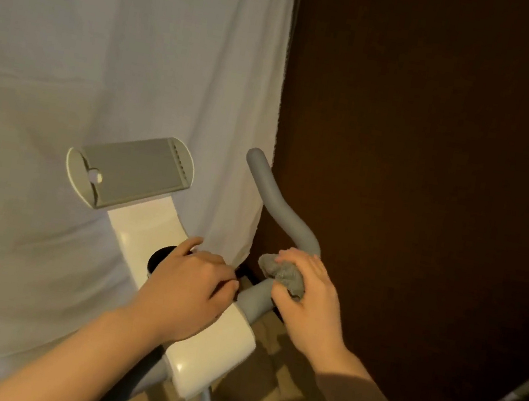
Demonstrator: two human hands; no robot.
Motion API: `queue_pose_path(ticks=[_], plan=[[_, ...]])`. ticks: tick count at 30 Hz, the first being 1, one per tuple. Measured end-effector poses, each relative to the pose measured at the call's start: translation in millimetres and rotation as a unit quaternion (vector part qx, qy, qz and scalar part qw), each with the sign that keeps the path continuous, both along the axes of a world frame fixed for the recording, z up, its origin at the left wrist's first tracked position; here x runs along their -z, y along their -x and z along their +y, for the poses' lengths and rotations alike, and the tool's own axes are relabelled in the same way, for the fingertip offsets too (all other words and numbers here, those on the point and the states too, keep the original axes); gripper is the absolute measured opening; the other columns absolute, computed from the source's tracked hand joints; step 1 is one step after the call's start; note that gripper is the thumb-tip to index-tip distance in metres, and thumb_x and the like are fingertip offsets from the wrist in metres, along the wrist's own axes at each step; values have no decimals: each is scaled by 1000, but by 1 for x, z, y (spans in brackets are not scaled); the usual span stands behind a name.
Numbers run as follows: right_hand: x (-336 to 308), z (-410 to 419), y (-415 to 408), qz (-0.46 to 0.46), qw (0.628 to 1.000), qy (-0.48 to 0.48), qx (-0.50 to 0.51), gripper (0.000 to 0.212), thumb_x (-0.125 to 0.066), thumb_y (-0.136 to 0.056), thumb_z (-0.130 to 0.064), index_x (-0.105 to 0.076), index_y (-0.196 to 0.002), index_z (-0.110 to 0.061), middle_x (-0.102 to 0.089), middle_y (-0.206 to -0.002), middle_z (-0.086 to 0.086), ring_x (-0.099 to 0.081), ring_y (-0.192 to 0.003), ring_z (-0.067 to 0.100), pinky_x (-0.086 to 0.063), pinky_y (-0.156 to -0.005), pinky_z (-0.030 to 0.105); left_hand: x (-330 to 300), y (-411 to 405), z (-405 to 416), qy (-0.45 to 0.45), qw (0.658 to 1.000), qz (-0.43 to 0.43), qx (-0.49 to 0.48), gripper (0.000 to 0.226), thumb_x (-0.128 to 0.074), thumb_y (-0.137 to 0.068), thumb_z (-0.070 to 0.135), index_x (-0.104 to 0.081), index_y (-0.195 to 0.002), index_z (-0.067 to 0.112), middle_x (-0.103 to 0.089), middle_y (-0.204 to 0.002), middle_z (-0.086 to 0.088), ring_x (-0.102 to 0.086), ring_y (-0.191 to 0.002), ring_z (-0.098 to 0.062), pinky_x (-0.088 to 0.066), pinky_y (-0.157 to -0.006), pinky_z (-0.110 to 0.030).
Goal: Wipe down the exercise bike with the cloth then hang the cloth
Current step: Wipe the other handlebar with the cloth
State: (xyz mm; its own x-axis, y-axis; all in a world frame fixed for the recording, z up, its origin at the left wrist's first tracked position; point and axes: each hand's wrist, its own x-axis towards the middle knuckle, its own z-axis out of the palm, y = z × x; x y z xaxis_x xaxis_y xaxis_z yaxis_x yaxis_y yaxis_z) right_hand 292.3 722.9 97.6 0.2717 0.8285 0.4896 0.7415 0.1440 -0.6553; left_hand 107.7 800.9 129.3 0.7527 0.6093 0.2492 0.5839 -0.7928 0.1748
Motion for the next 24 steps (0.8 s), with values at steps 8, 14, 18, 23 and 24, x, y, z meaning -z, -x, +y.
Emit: queue_pose_path(ticks=[8,14,18,23,24], plan=[[-10,11,-20,-123,990,48,-42,20,-61,-91,-30,-62,-110,-31,-60,-108,-19,-52,-105,1,-41,-104,35,6,5,-1,29,994,-95,-36,40,-31,-88,42,-70,-91,35,-65,-99,22,-55,-94,1,-17,-108,-23],[-1,3,31,-99,994,6,-41,23,-52,-91,-41,-67,-96,-26,-63,-95,-15,-56,-92,4,-49,-76,28,6,6,-3,22,993,-110,-36,33,-37,-88,40,-70,-88,34,-66,-93,18,-55,-87,-1,-24,-105,-26],[-17,21,-13,-181,977,53,-102,19,-50,-92,-36,-68,-94,-30,-64,-96,-20,-56,-94,-1,-32,-109,31,7,5,1,21,993,-106,-43,30,-39,-87,40,-69,-87,35,-66,-93,19,-54,-88,-2,-22,-100,-22],[-4,23,1,-52,996,7,71,16,-56,-94,-28,-69,-89,-20,-61,-86,-12,-51,-83,3,-45,-82,32,7,6,-2,23,992,-111,-50,25,-46,-91,35,-70,-86,32,-67,-92,18,-54,-84,-3,-21,-95,-18],[0,21,17,-57,995,5,80,19,-54,-94,-32,-69,-88,-20,-62,-86,-10,-54,-83,8,-44,-73,30,7,5,-1,24,992,-112,-54,26,-45,-90,37,-70,-85,31,-67,-91,17,-54,-83,-4,-22,-94,-19]])
